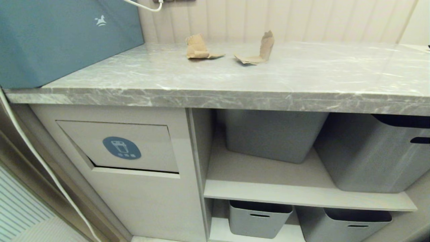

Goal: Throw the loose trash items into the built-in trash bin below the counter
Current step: Pick up the garbage

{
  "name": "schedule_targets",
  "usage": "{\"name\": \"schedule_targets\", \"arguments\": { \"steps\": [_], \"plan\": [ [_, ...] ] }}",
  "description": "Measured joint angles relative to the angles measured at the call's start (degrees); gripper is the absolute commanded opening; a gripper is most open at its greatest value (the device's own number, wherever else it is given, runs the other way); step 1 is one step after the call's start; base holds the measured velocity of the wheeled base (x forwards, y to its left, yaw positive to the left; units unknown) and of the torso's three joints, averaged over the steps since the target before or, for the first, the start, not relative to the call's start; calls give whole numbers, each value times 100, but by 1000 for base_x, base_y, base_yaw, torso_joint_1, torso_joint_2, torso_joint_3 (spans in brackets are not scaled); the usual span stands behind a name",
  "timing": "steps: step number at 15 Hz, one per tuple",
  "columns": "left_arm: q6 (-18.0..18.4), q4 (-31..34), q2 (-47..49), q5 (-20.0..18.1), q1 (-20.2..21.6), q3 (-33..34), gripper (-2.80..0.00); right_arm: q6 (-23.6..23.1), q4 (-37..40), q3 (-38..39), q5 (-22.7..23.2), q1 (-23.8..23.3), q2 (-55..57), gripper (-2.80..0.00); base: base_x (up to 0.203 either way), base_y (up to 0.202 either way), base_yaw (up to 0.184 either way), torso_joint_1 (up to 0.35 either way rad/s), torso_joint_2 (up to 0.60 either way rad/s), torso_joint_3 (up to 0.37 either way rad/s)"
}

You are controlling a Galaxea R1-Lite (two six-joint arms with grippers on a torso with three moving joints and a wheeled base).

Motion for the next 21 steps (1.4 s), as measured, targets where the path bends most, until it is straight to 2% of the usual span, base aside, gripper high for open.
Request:
{"name": "schedule_targets", "arguments": {
  "steps": [4,7,21],
  "plan": [
    [-64,-16,-111,28,-9,15,-280,-159,18,0,19,0,0,-280,0,0,0,165,-472,-297],
    [-301,-22,-121,112,-6,16,-280,-100,16,3,19,0,0,-280,0,0,0,180,-484,-293],
    [-334,-33,-123,126,-9,16,-280,72,25,3,-6,0,0,-280,0,0,0,213,-493,-283]
  ]
}}
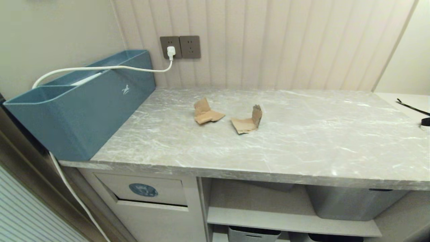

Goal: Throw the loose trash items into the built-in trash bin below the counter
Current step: Pick up the garbage

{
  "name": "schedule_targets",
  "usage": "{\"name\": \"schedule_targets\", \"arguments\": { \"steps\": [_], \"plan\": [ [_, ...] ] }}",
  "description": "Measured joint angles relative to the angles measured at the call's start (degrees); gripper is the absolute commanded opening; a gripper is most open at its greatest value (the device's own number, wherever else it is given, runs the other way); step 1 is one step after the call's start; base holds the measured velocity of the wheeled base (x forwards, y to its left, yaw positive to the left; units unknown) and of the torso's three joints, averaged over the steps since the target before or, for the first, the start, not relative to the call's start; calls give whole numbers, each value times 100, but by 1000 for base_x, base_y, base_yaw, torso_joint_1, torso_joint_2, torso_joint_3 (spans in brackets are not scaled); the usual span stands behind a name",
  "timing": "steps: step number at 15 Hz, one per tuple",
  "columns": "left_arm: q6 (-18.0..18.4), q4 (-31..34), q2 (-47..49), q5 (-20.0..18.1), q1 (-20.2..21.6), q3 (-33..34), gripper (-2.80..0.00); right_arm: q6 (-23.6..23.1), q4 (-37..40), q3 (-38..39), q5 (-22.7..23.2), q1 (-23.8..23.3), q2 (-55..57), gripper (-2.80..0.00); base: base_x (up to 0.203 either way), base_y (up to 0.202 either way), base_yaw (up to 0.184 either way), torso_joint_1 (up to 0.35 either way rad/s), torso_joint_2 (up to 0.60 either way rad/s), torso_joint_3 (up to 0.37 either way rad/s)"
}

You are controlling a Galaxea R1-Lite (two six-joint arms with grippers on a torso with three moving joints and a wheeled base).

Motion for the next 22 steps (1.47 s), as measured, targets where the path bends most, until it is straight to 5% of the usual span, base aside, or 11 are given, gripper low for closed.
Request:
{"name": "schedule_targets", "arguments": {
  "steps": [13,22],
  "plan": [
    [-22,0,0,0,2,0,-280,105,-17,0,-17,0,0,-280,0,0,0,252,-536,-283],
    [-90,-2,0,0,0,0,-280,111,-9,0,-17,0,0,-280,0,0,0,66,-133,-68]
  ]
}}
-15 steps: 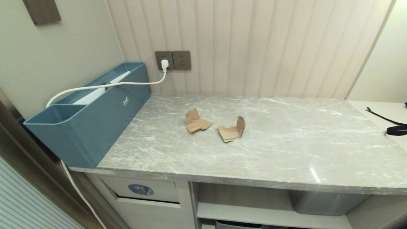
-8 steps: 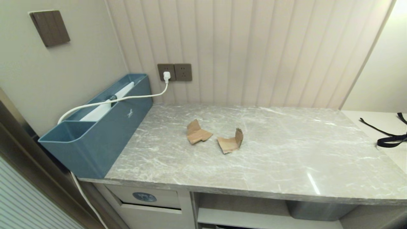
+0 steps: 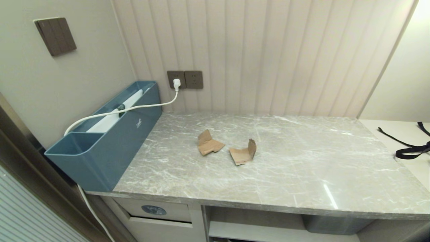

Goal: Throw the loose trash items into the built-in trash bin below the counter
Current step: Pick up the garbage

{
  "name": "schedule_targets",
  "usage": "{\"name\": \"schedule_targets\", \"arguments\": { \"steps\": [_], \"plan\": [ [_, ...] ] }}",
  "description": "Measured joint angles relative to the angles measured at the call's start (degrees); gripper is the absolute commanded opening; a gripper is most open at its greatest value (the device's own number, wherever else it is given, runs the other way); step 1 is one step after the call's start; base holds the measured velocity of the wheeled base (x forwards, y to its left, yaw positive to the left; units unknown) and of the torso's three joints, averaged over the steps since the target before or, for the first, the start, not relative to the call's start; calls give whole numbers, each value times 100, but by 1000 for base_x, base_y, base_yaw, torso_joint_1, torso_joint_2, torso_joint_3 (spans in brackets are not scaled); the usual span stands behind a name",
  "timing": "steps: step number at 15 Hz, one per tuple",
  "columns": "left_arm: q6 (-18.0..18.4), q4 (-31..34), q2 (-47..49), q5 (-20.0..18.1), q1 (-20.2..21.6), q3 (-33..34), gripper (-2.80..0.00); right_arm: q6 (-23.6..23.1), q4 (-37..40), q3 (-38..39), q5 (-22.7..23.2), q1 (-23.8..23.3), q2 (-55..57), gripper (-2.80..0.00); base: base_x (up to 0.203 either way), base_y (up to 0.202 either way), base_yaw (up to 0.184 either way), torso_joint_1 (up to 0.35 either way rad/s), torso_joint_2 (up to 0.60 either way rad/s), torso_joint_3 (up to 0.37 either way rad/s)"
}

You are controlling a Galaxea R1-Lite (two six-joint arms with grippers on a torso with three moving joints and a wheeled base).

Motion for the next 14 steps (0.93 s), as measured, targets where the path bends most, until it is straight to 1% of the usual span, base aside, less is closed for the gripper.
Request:
{"name": "schedule_targets", "arguments": {
  "steps": [4,14],
  "plan": [
    [-6,0,0,-1,0,0,-280,101,-5,0,-17,0,0,-280,0,0,0,0,0,0],
    [20,-68,0,-19,2,-43,-280,126,-9,0,-20,0,0,-280,0,0,0,0,0,0]
  ]
}}
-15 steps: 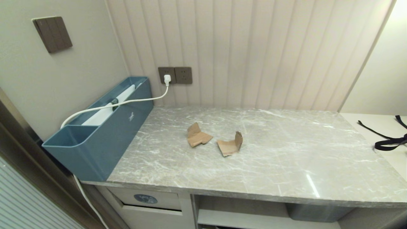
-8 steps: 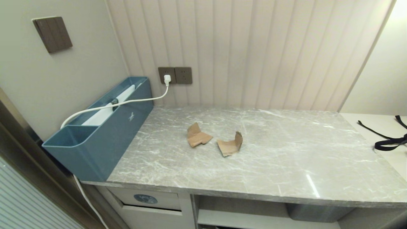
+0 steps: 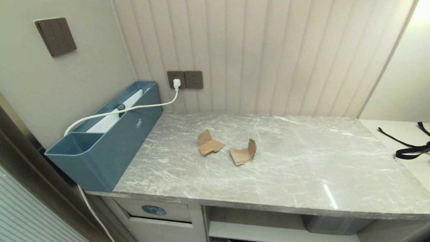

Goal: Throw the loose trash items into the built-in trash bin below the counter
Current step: Pick up the garbage

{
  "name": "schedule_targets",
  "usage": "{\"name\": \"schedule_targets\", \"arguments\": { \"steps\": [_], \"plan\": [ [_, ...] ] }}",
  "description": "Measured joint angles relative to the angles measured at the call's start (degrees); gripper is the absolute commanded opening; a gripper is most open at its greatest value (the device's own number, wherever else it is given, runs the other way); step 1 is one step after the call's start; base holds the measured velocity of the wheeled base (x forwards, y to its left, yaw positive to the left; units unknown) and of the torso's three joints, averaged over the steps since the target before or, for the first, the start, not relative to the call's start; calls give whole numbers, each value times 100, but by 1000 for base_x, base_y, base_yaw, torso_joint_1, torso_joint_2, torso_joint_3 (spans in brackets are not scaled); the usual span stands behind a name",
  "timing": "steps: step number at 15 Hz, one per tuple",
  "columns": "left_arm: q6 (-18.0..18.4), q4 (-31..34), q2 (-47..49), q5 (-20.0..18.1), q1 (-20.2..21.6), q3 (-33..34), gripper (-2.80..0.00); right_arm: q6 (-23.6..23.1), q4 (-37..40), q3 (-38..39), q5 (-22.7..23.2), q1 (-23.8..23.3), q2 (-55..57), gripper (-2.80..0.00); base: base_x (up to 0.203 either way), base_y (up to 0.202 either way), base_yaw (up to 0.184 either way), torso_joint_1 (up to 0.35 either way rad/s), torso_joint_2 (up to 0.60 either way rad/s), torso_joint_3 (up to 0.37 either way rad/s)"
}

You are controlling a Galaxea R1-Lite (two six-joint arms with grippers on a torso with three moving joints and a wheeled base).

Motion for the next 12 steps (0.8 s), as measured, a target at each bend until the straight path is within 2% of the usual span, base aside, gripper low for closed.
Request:
{"name": "schedule_targets", "arguments": {
  "steps": [2,4,5,9,12],
  "plan": [
    [-1,-81,62,-62,-2,-477,-280,11,-3,0,-1,0,0,-280,0,0,0,0,0,0],
    [-71,-97,470,-421,-20,-984,-280,12,-9,0,1,0,0,-280,0,0,0,0,0,0],
    [-110,-127,867,-689,-33,-1224,0,-6,-9,0,12,0,0,-280,0,0,0,0,0,0],
    [-189,-569,3221,-1731,-108,-2076,0,-47,-9,0,26,0,0,-280,0,0,0,0,0,0],
    [-237,-1234,5109,-2202,-338,-2644,0,16,-9,0,4,0,0,-280,0,0,0,0,0,0]
  ]
}}
